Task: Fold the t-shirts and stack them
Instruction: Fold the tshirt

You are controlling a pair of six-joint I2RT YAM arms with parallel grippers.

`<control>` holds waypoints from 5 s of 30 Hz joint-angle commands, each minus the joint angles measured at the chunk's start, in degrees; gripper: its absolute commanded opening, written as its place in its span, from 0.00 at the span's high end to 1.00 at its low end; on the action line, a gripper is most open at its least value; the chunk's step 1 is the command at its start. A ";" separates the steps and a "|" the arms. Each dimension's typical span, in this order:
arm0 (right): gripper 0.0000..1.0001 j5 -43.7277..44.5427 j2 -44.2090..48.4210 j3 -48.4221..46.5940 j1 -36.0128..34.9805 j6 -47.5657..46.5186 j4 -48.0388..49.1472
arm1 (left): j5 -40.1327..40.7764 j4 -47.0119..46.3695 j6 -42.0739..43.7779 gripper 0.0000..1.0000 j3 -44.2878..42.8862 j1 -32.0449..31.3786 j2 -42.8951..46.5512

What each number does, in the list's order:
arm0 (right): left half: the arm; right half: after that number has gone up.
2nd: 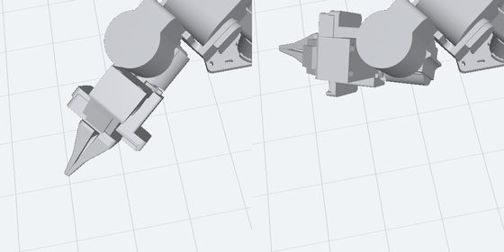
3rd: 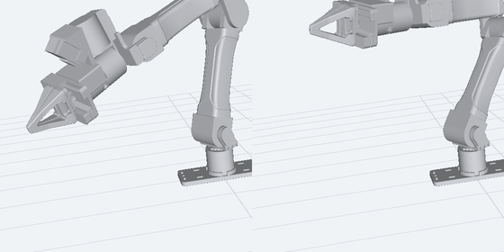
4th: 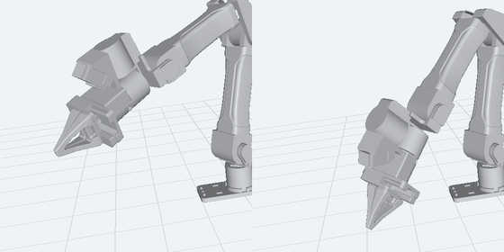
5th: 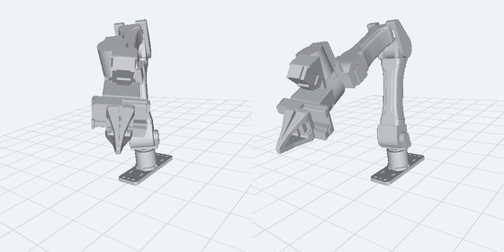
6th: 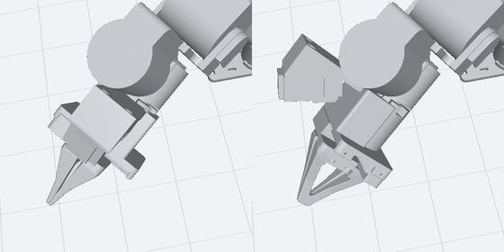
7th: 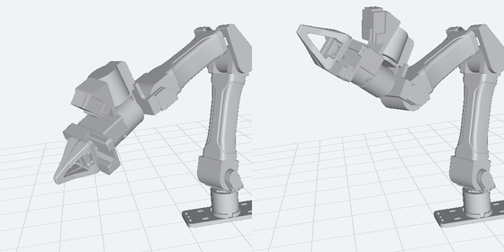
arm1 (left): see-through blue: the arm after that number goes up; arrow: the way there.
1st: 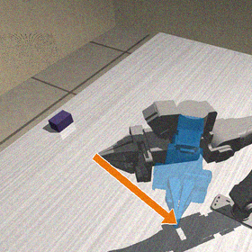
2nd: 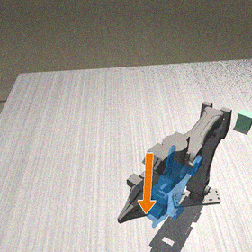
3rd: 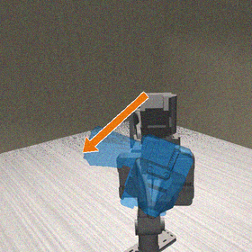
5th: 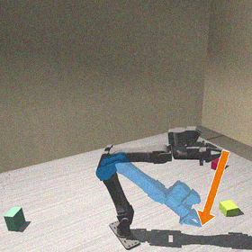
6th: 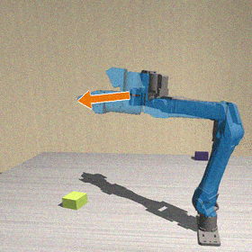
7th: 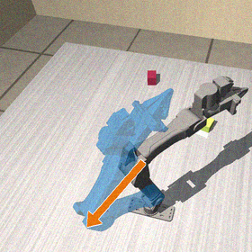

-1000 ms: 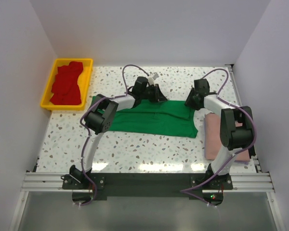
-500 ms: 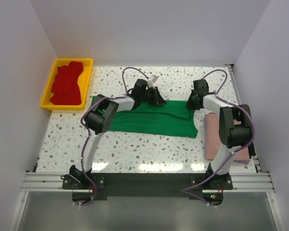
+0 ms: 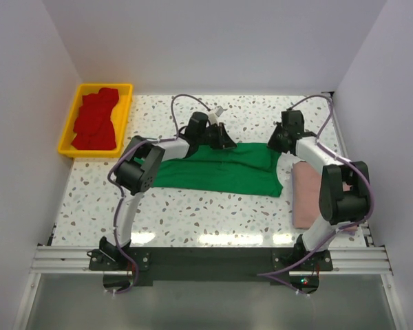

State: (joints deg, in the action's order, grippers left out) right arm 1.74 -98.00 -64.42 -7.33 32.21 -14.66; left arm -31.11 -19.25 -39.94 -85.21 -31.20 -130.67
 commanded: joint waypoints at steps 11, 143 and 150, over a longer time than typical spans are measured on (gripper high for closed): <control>1.00 -4.99 13.26 9.21 0.21 0.93 1.38 | -0.26 -6.24 0.04 0.99 11.45 -0.18 12.53; 0.24 -8.77 -35.89 -60.76 -7.78 -11.38 -9.96 | 29.61 34.53 0.29 0.71 26.41 -8.70 41.19; 0.33 -5.96 -25.42 -46.33 -10.68 -10.24 -7.85 | 30.94 32.87 0.57 0.77 33.08 -8.61 40.76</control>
State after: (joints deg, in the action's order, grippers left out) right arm -5.17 -129.69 -114.59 -15.88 20.49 -25.21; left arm -2.68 12.08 -41.71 -54.50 -39.92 -89.78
